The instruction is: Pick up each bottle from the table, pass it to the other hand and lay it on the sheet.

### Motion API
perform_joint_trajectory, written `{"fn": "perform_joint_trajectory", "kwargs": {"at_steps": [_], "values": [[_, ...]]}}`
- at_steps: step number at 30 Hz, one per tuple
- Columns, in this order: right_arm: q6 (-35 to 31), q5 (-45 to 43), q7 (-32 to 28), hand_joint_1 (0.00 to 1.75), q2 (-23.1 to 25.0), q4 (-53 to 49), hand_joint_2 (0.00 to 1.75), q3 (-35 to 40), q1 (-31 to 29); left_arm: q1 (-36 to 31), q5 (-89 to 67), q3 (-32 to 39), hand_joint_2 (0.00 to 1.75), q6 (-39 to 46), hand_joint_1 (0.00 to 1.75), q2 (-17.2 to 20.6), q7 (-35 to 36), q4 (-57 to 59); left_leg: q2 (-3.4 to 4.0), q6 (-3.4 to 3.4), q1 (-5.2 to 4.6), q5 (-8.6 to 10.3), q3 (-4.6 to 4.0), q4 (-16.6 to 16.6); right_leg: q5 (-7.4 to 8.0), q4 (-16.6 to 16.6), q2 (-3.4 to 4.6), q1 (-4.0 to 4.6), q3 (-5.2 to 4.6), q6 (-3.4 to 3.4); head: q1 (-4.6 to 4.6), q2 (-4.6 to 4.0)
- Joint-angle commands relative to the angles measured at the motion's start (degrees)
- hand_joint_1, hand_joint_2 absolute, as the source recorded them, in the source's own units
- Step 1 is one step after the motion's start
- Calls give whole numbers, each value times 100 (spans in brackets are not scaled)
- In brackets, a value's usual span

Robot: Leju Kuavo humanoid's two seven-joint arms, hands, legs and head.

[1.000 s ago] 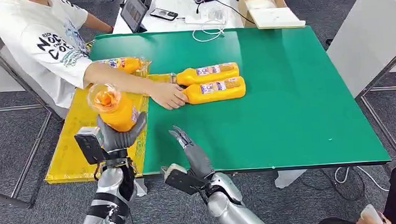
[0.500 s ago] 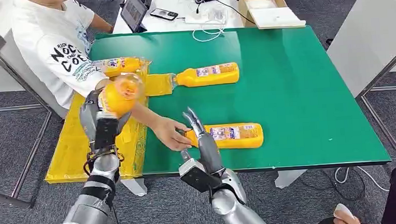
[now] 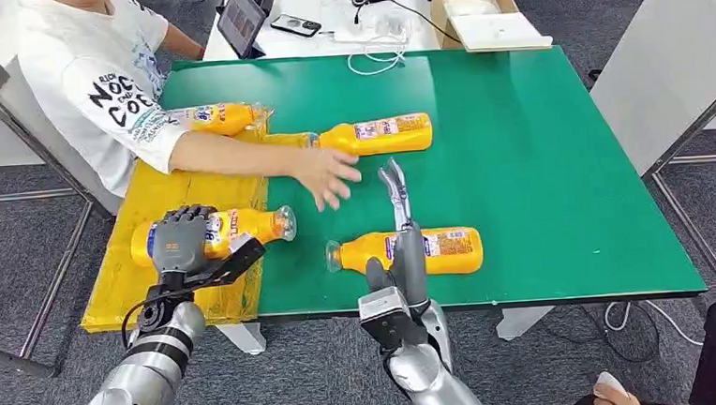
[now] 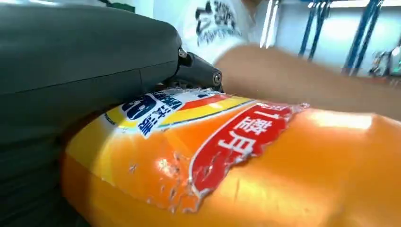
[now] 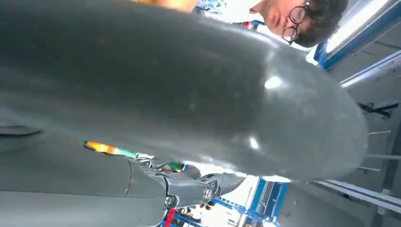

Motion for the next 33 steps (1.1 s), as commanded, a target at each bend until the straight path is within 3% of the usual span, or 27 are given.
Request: {"fn": "perform_joint_trajectory", "kwargs": {"at_steps": [1,14,15,16,19,20,26,33], "values": [[39,-104,11,0,-181,33,0,91,-101,-405,78,76,175,-2,175,269,50,1079,1,5,-1,-8,24,-2,-9,-3,-6,2,24,-10,0,0],[88,-127,36,0,-156,152,0,67,-107,-501,481,185,175,-153,175,249,-140,1483,-2,3,-1,-5,16,-2,-6,-3,-5,2,19,-7,0,0],[129,-139,51,0,-151,190,0,62,-120,-508,585,213,175,-354,168,236,-143,1518,-2,5,0,-11,31,-2,-12,-3,-8,3,35,-12,0,0],[174,-156,74,0,-148,218,0,56,-131,-512,596,194,175,-491,0,241,-132,1532,-3,4,-1,-6,20,-3,-7,-4,-6,2,25,-8,0,0],[275,-173,122,0,-143,314,0,42,-173,-539,609,148,175,-815,0,235,-59,1569,-3,4,-1,-6,20,-3,-5,-4,-5,2,25,-7,-2,0],[309,-172,130,0,-131,357,0,25,-192,-544,554,64,0,-1033,0,246,-34,1577,-4,7,0,-11,34,-2,-10,-5,-8,4,40,-11,0,0],[467,-153,180,0,-96,537,0,-40,-257,-561,884,165,0,-1980,0,177,-219,1589,-15,6,-3,-7,47,-7,-9,-7,-12,0,56,-11,-2,0],[476,-154,184,0,-96,553,0,-48,-262,-564,913,176,0,-2038,0,172,-229,1592,-7,6,-3,-5,79,-10,-5,-9,-4,1,84,-17,0,0]]}}
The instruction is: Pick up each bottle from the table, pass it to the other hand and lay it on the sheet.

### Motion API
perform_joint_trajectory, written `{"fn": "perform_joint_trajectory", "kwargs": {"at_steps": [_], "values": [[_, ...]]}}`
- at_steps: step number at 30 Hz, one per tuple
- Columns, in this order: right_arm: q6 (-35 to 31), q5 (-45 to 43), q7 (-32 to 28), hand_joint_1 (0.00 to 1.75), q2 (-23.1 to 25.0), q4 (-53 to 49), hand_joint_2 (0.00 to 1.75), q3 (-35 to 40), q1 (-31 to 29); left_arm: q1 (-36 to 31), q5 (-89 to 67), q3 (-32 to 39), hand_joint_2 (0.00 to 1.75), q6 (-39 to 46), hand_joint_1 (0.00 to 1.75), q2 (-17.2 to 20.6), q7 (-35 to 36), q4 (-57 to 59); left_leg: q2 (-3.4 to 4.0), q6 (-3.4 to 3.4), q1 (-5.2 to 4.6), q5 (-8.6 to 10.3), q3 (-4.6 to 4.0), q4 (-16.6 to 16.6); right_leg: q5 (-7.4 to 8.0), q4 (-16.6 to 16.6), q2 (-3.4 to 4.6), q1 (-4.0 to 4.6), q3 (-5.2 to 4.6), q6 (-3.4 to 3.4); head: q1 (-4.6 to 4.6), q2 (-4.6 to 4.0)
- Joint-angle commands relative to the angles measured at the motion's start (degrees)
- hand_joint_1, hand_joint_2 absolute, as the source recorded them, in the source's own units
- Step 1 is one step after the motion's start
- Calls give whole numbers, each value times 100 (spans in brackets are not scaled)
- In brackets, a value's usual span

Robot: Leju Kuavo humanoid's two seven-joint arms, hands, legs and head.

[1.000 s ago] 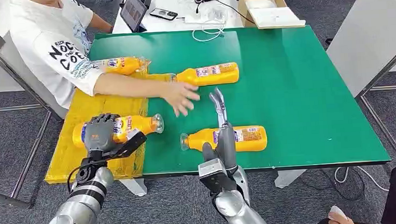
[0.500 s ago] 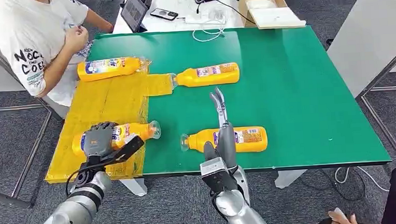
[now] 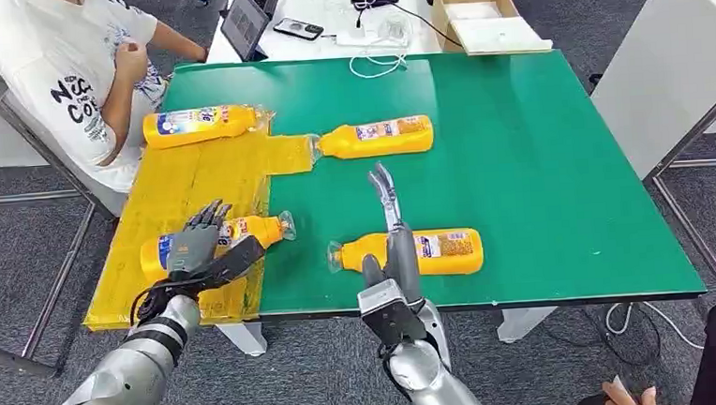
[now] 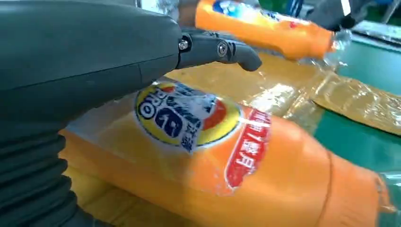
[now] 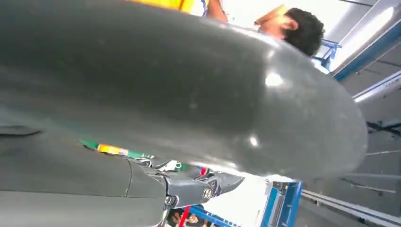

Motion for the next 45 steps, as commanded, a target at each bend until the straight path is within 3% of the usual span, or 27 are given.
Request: {"fn": "perform_joint_trajectory", "kwargs": {"at_steps": [1,7,15,19,21,22,23,26,28,31,36,45], "values": [[8,-19,27,0,-98,435,0,-37,-243,-13,55,174,0,-136,0,-13,14,491,7,5,-3,-2,21,-5,-1,-4,0,0,18,-9,0,0],[8,-19,27,0,-98,435,0,-37,-243,-13,55,174,0,-136,0,-13,14,491,7,-3,-4,6,25,-7,1,-5,2,-1,21,-10,2,0],[151,-39,68,0,-68,707,0,-177,-329,-43,689,494,0,-1104,0,-48,-221,470,2,-4,-3,7,32,-9,1,-6,-1,-1,31,-9,0,0],[236,-14,71,0,-52,763,0,-251,-324,-60,1441,926,0,-1374,0,-193,-592,330,-13,-1,-4,11,46,-12,1,-10,-25,0,46,-14,0,0],[220,245,227,0,-99,809,0,-203,-277,-39,2358,1449,0,-496,0,-451,-1497,16,-24,1,-4,13,47,-13,1,-11,-34,1,42,-17,0,0],[240,438,343,0,-143,859,175,-165,-285,27,2861,1413,0,-152,0,-573,-1722,-330,-38,-1,-3,12,49,-8,-5,-8,-44,1,33,-16,2,0],[270,702,551,0,-229,981,175,-94,-350,266,3687,872,175,134,0,-631,-1722,-991,-33,0,-3,12,50,-8,-10,-8,-40,1,20,-26,4,0],[443,1128,1077,0,-497,1480,175,-171,-684,940,5367,-595,175,1328,0,-417,-1722,-2749,-18,-4,2,17,23,-10,22,-15,-26,4,25,-19,0,0],[541,1448,1356,0,-727,1780,175,-312,-924,1188,5992,-1139,175,1866,0,-248,-1722,-3466,10,2,-2,16,11,-8,24,-14,-15,3,10,-21,4,0],[872,2031,2011,0,-1208,2226,175,-442,-1285,1595,5869,-1049,175,1900,0,-378,-1722,-4453,-2,-4,2,21,-3,-1,22,-7,-25,5,-5,-21,2,0],[1749,2531,2749,0,-1800,2693,175,-473,-1504,1891,6296,-1353,175,1753,0,-380,-1722,-4421,-22,14,-6,18,-2,-2,9,-14,-46,-1,13,-15,2,0],[2060,2556,2910,0,-1968,2668,175,-591,-1434,1980,6367,-1473,175,1576,0,-453,-1722,-4161,-7,6,-10,12,-12,2,6,-3,-35,-5,-5,-23,0,0]]}}
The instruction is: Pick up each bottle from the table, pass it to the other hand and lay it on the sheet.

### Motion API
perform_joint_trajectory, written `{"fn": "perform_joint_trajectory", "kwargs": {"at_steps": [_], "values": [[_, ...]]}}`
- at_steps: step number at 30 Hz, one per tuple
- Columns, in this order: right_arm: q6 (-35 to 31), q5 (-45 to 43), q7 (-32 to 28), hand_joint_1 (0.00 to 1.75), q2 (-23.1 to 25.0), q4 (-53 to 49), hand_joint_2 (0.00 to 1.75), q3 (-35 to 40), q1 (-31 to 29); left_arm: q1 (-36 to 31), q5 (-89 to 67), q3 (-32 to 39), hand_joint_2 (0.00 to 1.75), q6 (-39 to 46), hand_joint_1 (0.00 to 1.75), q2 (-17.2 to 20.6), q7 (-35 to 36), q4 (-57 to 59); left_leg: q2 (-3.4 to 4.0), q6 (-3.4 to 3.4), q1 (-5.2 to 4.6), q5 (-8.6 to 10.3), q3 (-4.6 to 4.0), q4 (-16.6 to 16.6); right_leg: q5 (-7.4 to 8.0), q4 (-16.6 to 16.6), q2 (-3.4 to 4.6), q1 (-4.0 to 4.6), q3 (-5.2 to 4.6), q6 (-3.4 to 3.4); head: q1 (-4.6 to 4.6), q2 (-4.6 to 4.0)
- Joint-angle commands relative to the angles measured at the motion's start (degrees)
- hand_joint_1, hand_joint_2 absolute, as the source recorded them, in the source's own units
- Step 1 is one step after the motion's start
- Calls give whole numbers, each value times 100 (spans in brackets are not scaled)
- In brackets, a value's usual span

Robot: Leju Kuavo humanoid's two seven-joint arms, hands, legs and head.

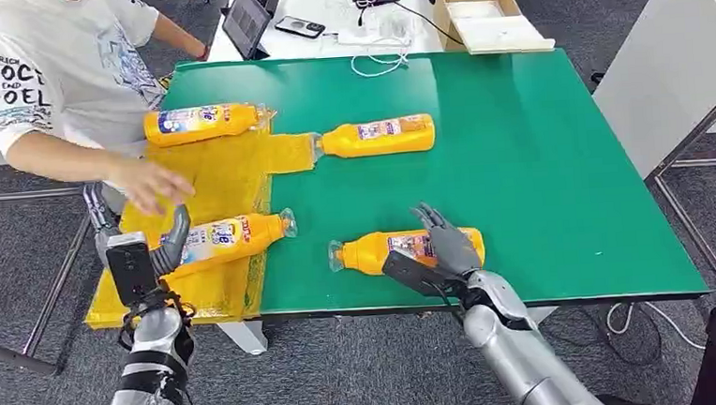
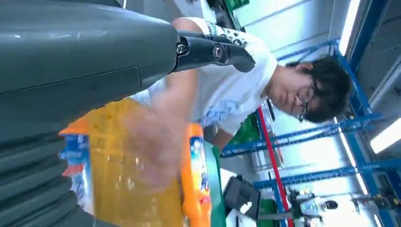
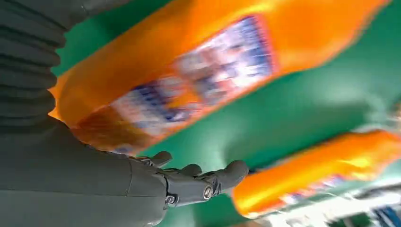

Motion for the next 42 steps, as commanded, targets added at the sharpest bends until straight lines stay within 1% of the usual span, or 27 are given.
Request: {"fn": "perform_joint_trajectory", "kwargs": {"at_steps": [1,4,5,6,8,10,11,12,15,16,17,21,24,30,31,33,34,36,42], "values": [[282,7,147,0,-330,586,175,-55,-292,29,22,-327,175,-83,0,-59,30,152,12,9,-5,-20,41,-1,-19,1,-2,1,38,-22,0,0],[479,-65,115,0,-340,746,175,-52,-355,1,-2,-372,175,-112,0,-98,30,303,8,10,-1,-17,45,-7,-17,-7,-7,8,42,-20,-2,0],[654,-93,91,0,-350,882,175,-8,-407,-17,0,-395,175,-111,0,-103,30,352,-1,6,1,-4,17,-4,-8,-4,-11,6,18,-7,0,0],[802,-198,66,0,-351,999,175,-38,-450,-46,11,-407,175,-135,0,-107,30,396,0,8,4,-8,23,-3,-10,-6,-11,10,24,-10,0,0],[802,-198,66,0,-351,999,175,-38,-450,-46,11,-407,175,-135,0,-107,30,396,6,7,2,-6,21,-4,-6,-6,-3,8,19,-8,0,0],[936,-283,-31,0,-382,1222,175,-45,-552,-96,7,-430,175,-114,0,-117,30,475,5,9,2,-7,29,-5,-9,-7,-8,9,29,-12,0,0],[1062,-290,-36,0,-409,1318,175,-1,-600,-110,22,-436,175,-140,0,-115,30,508,1,6,4,-3,18,-4,-5,-5,-9,8,19,-8,0,0],[1165,-298,-39,0,-440,1402,175,28,-642,-124,25,-439,175,-148,0,-113,30,554,0,8,5,-4,25,-5,-7,-8,-12,10,26,-11,0,0],[1548,-281,-21,0,-576,1866,175,233,-929,-218,53,-491,175,-216,0,-122,30,784,0,7,4,-2,29,-6,-4,-9,-12,9,27,-11,0,0],[1548,-281,-21,0,-576,1866,175,233,-929,-218,53,-491,175,-216,0,-122,30,784,-1,6,4,0,28,-5,-2,-8,-12,9,25,-8,0,0],[1666,-259,23,0,-592,2057,175,311,-1084,-265,83,-500,175,-254,0,-150,30,911,-3,9,3,0,37,-8,-3,-11,-17,9,34,-12,0,0],[1801,-253,194,0,-536,2428,175,421,-1345,-364,115,-551,175,-319,0,-204,30,1138,-2,10,3,3,55,-7,1,-11,-14,9,30,-13,0,0],[1839,-262,232,0,-502,2519,175,442,-1380,-390,122,-572,175,-345,0,-228,30,1193,5,8,4,2,56,-9,6,-14,-9,10,47,-14,0,0],[1900,-251,317,0,-435,2799,175,564,-1458,-471,163,-621,175,-405,0,-262,30,1365,22,6,6,-1,59,-9,13,-10,7,13,46,-20,0,0],[1923,-238,330,3,-412,2860,175,609,-1471,-497,183,-624,175,-417,0,-272,30,1412,21,6,7,0,56,-6,13,-9,7,14,43,-17,-2,0],[1915,-256,332,21,-373,2943,175,656,-1484,-497,207,-652,175,-397,0,-262,30,1399,21,8,9,0,59,-7,13,-12,5,17,45,-20,0,0],[1849,-285,320,21,-326,2965,175,658,-1474,-492,217,-673,175,-355,0,-263,30,1350,24,8,9,0,57,-7,14,-11,9,16,42,-18,0,0],[1670,-376,266,40,-245,2953,175,601,-1425,-482,223,-707,175,-296,0,-246,30,1317,24,10,9,0,60,-8,14,-13,8,17,45,-20,0,0],[1629,-387,254,40,-234,2944,175,590,-1415,-483,227,-709,175,-289,0,-245,30,1316,39,4,11,-1,58,-4,20,-8,32,17,36,-19,0,0]]}}
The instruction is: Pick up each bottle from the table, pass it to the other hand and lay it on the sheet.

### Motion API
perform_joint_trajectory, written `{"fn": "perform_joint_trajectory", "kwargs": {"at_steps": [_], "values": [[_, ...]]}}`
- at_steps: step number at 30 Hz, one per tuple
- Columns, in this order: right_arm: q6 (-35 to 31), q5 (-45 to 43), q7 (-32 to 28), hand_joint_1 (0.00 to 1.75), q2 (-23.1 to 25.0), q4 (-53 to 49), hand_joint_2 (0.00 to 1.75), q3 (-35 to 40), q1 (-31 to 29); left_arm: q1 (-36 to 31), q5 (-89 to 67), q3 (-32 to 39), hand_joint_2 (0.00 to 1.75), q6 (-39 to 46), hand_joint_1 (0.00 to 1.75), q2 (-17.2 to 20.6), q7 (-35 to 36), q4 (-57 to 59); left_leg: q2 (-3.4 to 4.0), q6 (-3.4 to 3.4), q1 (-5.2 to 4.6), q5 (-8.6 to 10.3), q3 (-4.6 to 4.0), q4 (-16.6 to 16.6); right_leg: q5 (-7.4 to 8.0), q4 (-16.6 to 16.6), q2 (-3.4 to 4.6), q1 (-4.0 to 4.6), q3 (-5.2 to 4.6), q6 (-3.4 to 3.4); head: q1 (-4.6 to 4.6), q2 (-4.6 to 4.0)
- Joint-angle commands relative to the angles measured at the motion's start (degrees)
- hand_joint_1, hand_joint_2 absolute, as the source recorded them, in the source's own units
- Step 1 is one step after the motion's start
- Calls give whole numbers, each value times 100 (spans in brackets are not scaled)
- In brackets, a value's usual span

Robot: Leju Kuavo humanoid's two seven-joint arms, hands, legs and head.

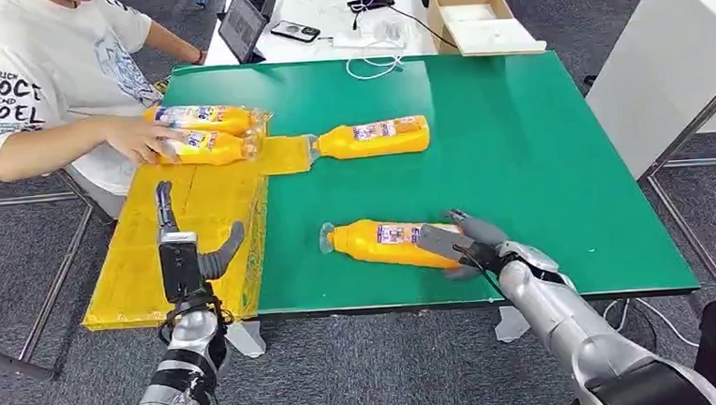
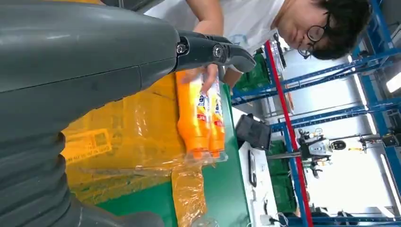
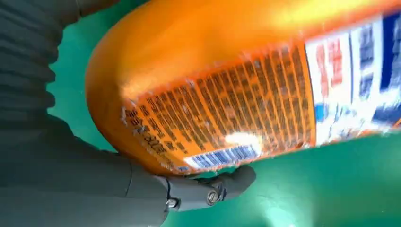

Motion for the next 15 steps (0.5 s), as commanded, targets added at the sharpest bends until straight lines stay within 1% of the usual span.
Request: {"fn": "perform_joint_trajectory", "kwargs": {"at_steps": [1,3,4,5,6,7,9,10,12,14,15], "values": [[-143,-72,-51,37,193,560,175,178,135,-240,67,-172,175,18,0,46,28,413,-5,4,3,0,14,-7,-2,-8,-12,6,17,-13,2,0],[-143,-72,-51,37,193,560,175,178,135,-240,67,-172,175,18,0,46,28,413,-6,2,3,-1,18,-6,-3,-7,-11,5,20,-11,0,0],[-231,-82,-117,52,206,512,175,169,166,-243,69,-175,175,26,0,51,28,421,-7,4,3,-1,20,-8,-3,-9,-14,6,24,-14,2,0],[-388,-134,-280,63,231,416,175,126,233,-223,72,-178,175,43,0,60,28,394,-7,4,2,-1,21,-8,-4,-8,-14,5,25,-12,0,0],[-430,-162,-411,70,244,353,175,115,262,-224,89,-166,175,31,0,57,28,398,-2,2,3,-3,21,-5,-3,-7,-7,6,22,-10,0,0],[-484,-180,-523,133,246,294,175,106,292,-214,84,-165,175,23,0,57,28,386,-5,4,1,-1,25,-11,-4,-10,-12,4,26,-13,-2,0],[-622,-273,-926,148,261,84,175,52,450,-203,93,-159,175,-30,0,30,28,384,-2,3,3,-1,19,-7,-3,-7,-6,5,20,-10,0,0],[-685,-267,-993,169,269,13,175,54,497,-199,86,-166,175,-24,0,26,28,383,-2,2,3,-2,18,-4,-3,-5,-5,5,20,-8,0,0],[-813,-299,-1135,175,293,-144,175,12,625,-194,78,-168,175,-46,0,13,28,387,-5,4,2,-3,20,-8,-5,-9,-10,5,23,-11,0,0],[-946,-346,-1174,175,330,-252,175,-73,712,-194,92,-158,175,-53,0,0,28,393,-6,4,2,-5,20,-7,-8,-8,-12,6,24,-12,0,0],[-954,-358,-1178,171,347,-270,175,-88,742,-197,97,-149,175,-56,0,-4,28,407,-5,3,2,-4,15,-5,-7,-6,-8,5,20,-9,0,0]]}}
